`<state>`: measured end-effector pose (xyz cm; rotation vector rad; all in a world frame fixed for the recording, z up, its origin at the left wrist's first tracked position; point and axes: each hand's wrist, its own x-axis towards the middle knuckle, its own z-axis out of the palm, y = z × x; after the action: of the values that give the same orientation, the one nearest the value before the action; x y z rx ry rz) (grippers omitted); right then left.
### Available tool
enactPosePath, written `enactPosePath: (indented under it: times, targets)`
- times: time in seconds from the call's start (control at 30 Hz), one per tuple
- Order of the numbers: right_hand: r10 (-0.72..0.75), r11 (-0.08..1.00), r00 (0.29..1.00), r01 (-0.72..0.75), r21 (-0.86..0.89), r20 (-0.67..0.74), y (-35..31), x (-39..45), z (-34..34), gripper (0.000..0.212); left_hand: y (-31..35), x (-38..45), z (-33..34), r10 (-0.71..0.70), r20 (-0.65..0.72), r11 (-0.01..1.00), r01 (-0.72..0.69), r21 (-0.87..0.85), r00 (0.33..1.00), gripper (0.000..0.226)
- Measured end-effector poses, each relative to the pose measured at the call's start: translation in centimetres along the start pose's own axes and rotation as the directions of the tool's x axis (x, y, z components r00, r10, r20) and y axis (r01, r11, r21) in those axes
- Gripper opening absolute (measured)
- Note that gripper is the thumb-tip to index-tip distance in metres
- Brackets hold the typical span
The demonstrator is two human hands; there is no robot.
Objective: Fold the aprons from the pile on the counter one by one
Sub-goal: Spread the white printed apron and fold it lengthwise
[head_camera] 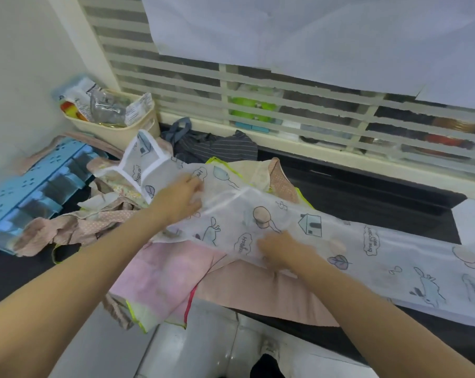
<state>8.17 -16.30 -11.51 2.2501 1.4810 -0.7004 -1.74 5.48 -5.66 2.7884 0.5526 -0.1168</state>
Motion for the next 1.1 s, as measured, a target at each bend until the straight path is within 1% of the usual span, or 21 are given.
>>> enactPosePath:
  times: [0.07, 0.1, 0.17, 0.2, 0.23, 0.27, 0.3, 0.37, 0.43, 0.53, 0.6, 0.63, 0.67, 0.73, 0.77, 0.83, 0.9, 0.93, 0.97, 1.03, 1.1]
  targets:
    - [0.001, 1.000, 0.988, 0.004, -0.028, 0.155, -0.2, 0.8, -1.1, 0.012, -0.7, 0.1, -1.8, -0.147, -0.300, 0.989, 0.133, -0.067, 0.943, 0.028]
    - [0.017, 1.000, 0.972, -0.014, -0.013, 0.232, -0.2, 1.2, -2.0, 0.017, -1.0, 0.3, -2.5, -0.234, -0.398, 0.972, 0.203, -0.120, 0.887, 0.030]
    - [0.012, 0.989, 0.940, -0.062, 0.137, 0.341, -0.1, 2.3, -4.2, 0.033, -1.8, 0.7, -3.9, -0.416, -0.474, 0.906, 0.307, -0.293, 0.776, 0.036]
    - [-0.002, 0.970, 0.950, -0.074, 0.230, 0.312, -0.1, 2.9, -5.5, 0.039, -2.3, 1.0, -4.4, -0.497, -0.465, 0.861, 0.349, -0.369, 0.733, 0.040]
    - [0.006, 0.958, 0.980, -0.063, 0.281, 0.200, -0.2, 3.3, -6.6, 0.042, -2.8, 1.1, -4.8, -0.561, -0.432, 0.819, 0.396, -0.416, 0.706, 0.043]
    - [0.038, 0.958, 0.999, -0.045, 0.284, 0.029, -0.2, 3.8, -7.5, 0.044, -3.4, 1.2, -4.9, -0.606, -0.400, 0.785, 0.436, -0.440, 0.687, 0.045]
    - [0.063, 0.957, 0.989, -0.022, 0.288, -0.136, -0.6, 4.3, -8.1, 0.049, -4.2, 1.4, -5.1, -0.642, -0.365, 0.754, 0.465, -0.464, 0.675, 0.046]
    - [0.070, 0.945, 0.963, 0.019, 0.325, -0.260, -1.5, 4.9, -8.1, 0.074, -5.1, 1.4, -5.0, -0.689, -0.266, 0.688, 0.495, -0.530, 0.674, 0.048]
    - [0.055, 0.946, 0.973, 0.022, 0.323, -0.226, -2.5, 5.7, -6.9, 0.089, -6.0, 1.0, -4.7, -0.735, -0.163, 0.601, 0.521, -0.606, 0.658, 0.055]
    - [0.072, 0.954, 0.988, -0.028, 0.297, -0.138, -3.0, 7.3, -4.8, 0.101, -8.3, 0.6, -4.3, -0.849, 0.063, 0.346, 0.643, -0.683, 0.524, 0.064]
    - [0.060, 0.973, 0.994, -0.037, 0.227, -0.096, -3.0, 8.1, -4.4, 0.109, -9.6, 0.3, -4.3, -0.857, 0.212, 0.219, 0.705, -0.674, 0.469, 0.048]
    - [0.042, 0.979, 0.995, -0.024, 0.203, -0.085, -2.9, 8.2, -4.5, 0.108, -9.6, 0.2, -4.6, -0.848, 0.231, 0.233, 0.728, -0.645, 0.476, 0.037]
    - [0.015, 0.984, 0.996, 0.000, 0.176, -0.085, -2.8, 8.4, -4.8, 0.103, -9.7, 0.3, -4.8, -0.841, 0.203, 0.275, 0.721, -0.637, 0.501, 0.035]
    - [-0.038, 0.994, 0.993, 0.049, 0.094, -0.110, -2.4, 8.4, -5.9, 0.088, -10.0, 1.4, -5.4, -0.841, 0.044, 0.400, 0.676, -0.619, 0.539, 0.044]
    - [-0.056, 0.997, 0.991, 0.062, 0.047, -0.118, -2.3, 8.6, -6.6, 0.084, -10.3, 2.1, -5.8, -0.844, 0.021, 0.385, 0.632, -0.673, 0.536, 0.047]
    - [-0.076, 0.997, 0.991, 0.075, -0.014, -0.106, -2.1, 8.4, -7.3, 0.084, -10.1, 3.1, -6.6, -0.838, 0.100, 0.239, 0.526, -0.816, 0.536, 0.049]
    - [-0.091, 0.995, 0.993, 0.088, -0.040, -0.076, -2.2, 8.6, -7.4, 0.085, -10.0, 4.1, -7.1, -0.780, 0.225, 0.093, 0.464, -0.881, 0.584, 0.047]
    - [-0.101, 0.994, 0.993, 0.099, -0.044, -0.065, -2.2, 8.8, -7.4, 0.084, -9.9, 4.6, -7.2, -0.761, 0.219, 0.060, 0.402, -0.913, 0.610, 0.046]
    - [-0.116, 0.993, 0.991, 0.114, -0.039, -0.062, -2.3, 9.0, -7.4, 0.084, -10.1, 5.1, -7.4, -0.773, 0.161, 0.063, 0.326, -0.943, 0.613, 0.048]
    - [-0.132, 0.991, 0.990, 0.131, -0.022, -0.048, -2.2, 9.5, -7.4, 0.084, -10.7, 5.7, -8.7, -0.817, 0.022, 0.089, 0.164, -0.982, 0.576, 0.054]
    - [-0.144, 0.989, 0.989, 0.143, -0.037, -0.016, -2.1, 9.9, -7.8, 0.085, -11.6, 6.0, -10.6, -0.810, -0.012, 0.063, 0.068, -0.996, 0.586, 0.059]
